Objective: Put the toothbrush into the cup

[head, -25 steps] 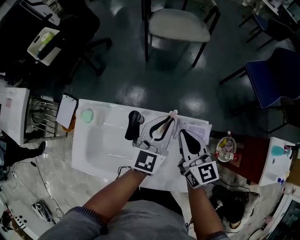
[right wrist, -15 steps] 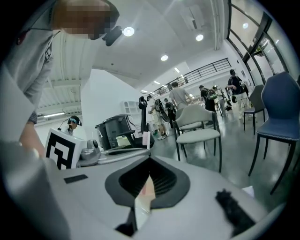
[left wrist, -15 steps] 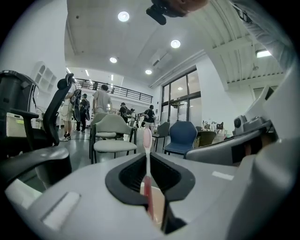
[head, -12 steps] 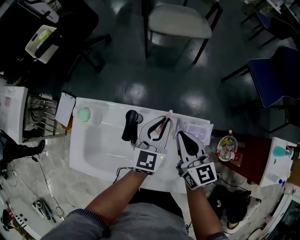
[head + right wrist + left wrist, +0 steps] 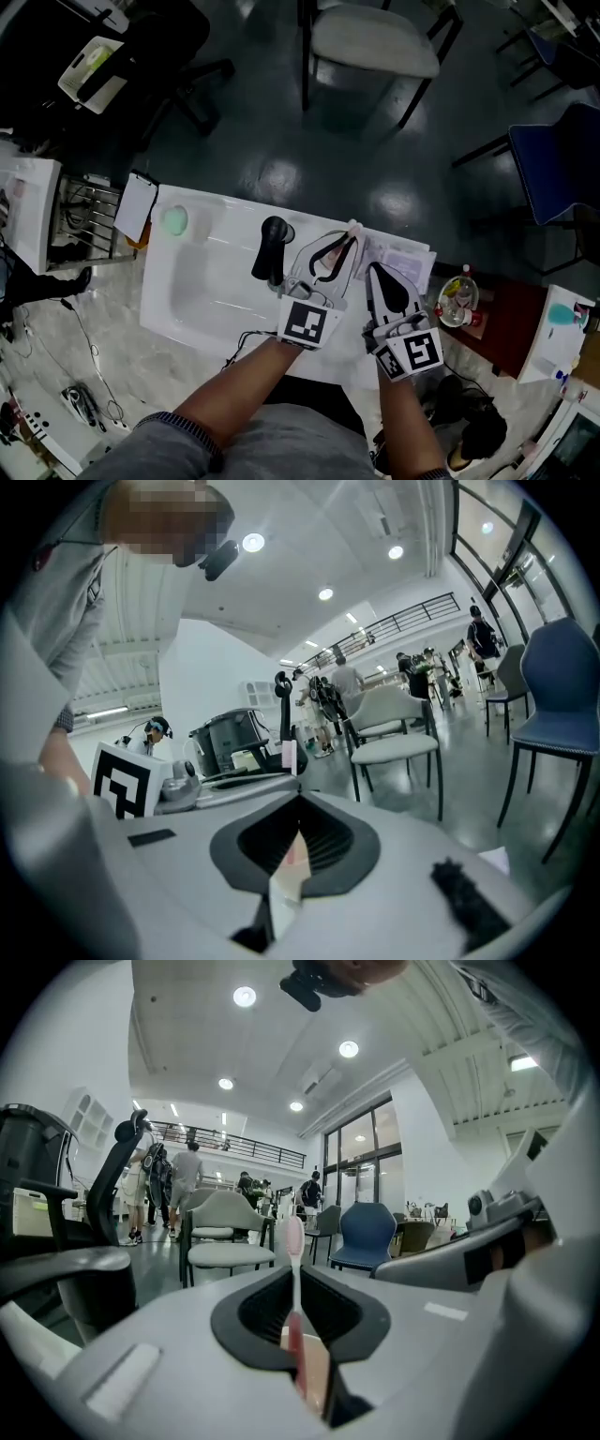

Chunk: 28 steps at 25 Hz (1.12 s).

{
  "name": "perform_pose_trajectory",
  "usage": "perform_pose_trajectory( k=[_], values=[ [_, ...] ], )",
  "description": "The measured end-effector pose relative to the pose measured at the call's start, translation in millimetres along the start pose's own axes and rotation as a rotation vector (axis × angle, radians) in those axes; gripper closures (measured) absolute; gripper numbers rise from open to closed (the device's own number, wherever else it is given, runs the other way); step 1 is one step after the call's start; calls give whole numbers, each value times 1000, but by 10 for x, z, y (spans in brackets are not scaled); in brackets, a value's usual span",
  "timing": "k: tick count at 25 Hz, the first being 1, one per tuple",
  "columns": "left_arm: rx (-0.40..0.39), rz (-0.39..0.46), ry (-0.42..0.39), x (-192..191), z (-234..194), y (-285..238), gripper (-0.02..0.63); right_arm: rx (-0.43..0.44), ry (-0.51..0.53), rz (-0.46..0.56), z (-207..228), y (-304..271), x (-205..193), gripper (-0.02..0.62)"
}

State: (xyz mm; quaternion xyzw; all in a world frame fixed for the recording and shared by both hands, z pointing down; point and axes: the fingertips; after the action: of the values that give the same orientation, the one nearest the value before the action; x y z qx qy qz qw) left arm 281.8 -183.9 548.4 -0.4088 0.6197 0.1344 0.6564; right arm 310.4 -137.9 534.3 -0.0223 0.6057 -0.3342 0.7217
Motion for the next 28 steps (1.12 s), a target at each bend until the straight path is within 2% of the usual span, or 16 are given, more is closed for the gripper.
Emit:
perform_pose_trajectory(
  k=[6, 10, 14, 18, 20, 24, 28],
  values=[
    [4, 9, -59, -56, 3, -21, 572, -2, -4, -16, -8, -45, -61, 586],
    [8, 0, -44, -60, -33, -29, 577, 4, -5, -22, -42, -92, -65, 586],
    [5, -25, -26, -108, -53, -24, 540, 9, -3, -24, -84, -97, -67, 586],
    [1, -43, -86, -54, -61, 11, 540, 13, 5, -10, -88, -82, -15, 586],
    [-13, -40, -73, -19, -30, 60, 540, 13, 11, -1, -99, -56, 24, 586],
    [-67, -12, 10, 114, 118, 286, 555, 20, 33, 23, -171, 59, 165, 586],
    [-97, 1, 5, 344, 198, 705, 586, 46, 52, 57, -313, 291, 385, 586]
  ],
)
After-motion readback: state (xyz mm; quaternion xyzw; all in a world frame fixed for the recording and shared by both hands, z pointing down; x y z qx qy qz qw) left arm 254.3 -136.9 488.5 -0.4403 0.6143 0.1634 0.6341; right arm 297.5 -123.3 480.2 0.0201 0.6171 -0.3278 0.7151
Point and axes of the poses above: the fingertips, and each gripper's own axes: y backward along the fingers, z to its right, x out of its top, and after that the axes turned 12 degrees about -z, right-handed
